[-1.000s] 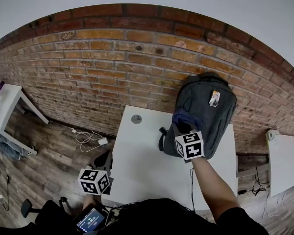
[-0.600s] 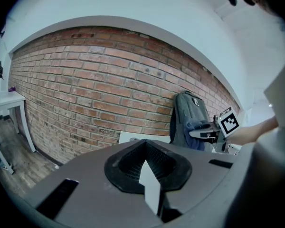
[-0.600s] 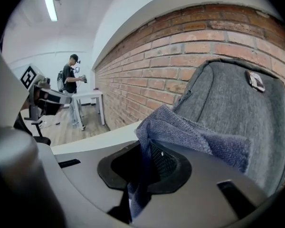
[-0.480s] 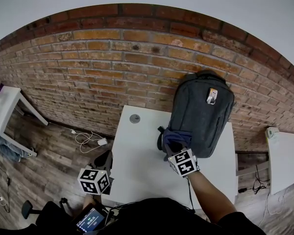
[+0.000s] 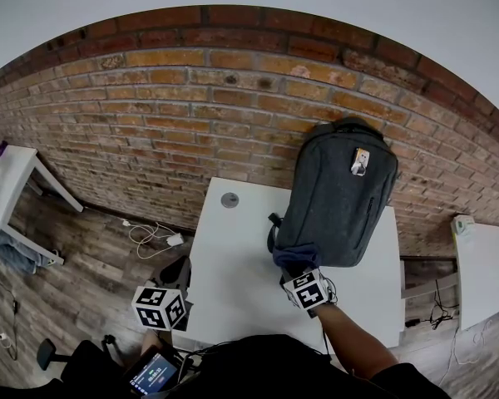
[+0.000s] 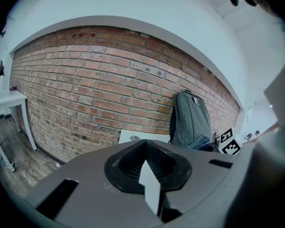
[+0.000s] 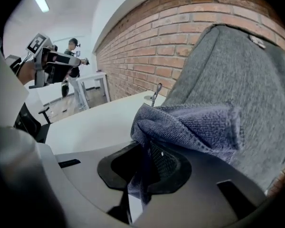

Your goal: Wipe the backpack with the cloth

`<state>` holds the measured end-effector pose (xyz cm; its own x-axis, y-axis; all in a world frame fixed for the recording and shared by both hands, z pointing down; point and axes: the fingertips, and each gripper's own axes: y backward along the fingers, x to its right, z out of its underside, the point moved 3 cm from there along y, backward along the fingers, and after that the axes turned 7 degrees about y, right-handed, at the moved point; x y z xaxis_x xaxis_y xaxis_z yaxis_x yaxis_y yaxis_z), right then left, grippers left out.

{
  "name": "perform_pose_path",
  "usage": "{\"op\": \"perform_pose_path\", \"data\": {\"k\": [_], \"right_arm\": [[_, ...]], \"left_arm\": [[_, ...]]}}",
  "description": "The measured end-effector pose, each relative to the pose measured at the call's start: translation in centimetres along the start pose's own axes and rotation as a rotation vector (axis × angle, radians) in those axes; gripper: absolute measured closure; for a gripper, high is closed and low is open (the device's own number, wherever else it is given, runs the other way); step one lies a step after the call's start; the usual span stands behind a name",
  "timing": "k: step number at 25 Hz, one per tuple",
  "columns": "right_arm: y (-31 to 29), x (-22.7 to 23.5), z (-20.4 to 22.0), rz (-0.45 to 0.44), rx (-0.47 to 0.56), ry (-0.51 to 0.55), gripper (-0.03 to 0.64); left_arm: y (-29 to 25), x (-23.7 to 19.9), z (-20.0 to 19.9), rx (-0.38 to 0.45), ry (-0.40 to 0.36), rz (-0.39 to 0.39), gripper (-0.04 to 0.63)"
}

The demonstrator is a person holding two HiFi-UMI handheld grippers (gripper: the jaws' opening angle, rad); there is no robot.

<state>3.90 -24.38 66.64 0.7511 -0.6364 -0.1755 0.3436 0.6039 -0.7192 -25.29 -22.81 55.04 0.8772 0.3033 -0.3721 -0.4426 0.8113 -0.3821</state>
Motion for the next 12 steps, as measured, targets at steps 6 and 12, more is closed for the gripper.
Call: {"op": "perform_pose_path", "data": {"k": [6,12], "right_arm": [[-0.6,-0.2,1.4,-0.016,-0.045,-0.02,0.569],[0.7,0.2,-1.8,0.009,0.04,-0.034,0.569]], "left_arm": [[0.0,0.0,0.1,-0.01,0.001,-0.008,0.598],[-0.2,-0.1,-0.1,-0.006,-0.001,-0.007,0.598]]}}
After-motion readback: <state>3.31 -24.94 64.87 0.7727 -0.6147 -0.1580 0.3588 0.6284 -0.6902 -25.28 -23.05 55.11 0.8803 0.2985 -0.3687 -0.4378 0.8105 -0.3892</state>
